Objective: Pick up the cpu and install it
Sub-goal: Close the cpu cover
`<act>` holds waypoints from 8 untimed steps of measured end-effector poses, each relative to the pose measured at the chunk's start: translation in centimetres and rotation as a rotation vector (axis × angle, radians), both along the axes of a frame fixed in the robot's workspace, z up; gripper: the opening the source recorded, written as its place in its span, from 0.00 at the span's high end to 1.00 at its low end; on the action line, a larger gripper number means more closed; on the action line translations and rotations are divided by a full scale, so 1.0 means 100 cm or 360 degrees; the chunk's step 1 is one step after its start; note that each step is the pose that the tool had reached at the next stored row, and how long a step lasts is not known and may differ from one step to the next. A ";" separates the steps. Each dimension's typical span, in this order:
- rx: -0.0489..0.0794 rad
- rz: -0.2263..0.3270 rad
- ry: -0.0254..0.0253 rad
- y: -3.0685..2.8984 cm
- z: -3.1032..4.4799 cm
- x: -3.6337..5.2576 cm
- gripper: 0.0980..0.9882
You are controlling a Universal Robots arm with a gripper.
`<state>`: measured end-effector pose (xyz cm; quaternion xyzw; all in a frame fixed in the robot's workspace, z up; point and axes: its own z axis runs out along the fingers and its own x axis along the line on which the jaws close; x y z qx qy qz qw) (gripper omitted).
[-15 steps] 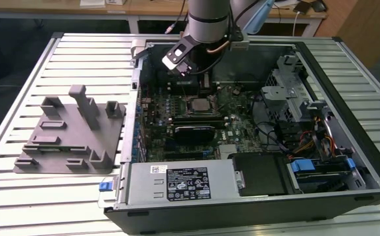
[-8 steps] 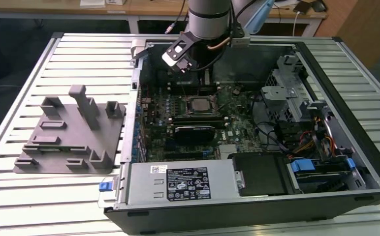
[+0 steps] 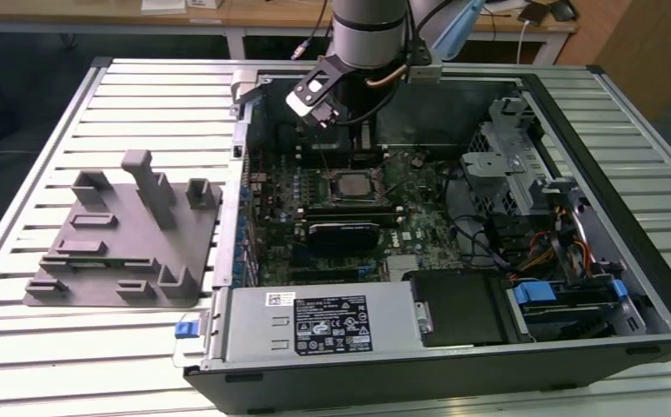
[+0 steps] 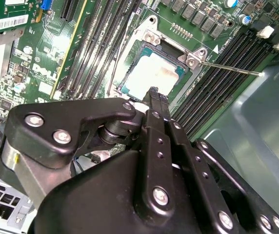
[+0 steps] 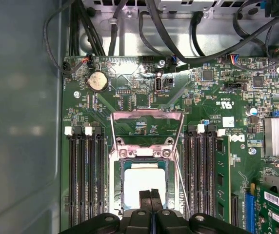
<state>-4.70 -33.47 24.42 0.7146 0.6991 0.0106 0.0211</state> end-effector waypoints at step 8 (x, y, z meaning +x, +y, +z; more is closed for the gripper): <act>0.0000 0.0000 0.00000 0.0000 0.0075 0.0000 0.99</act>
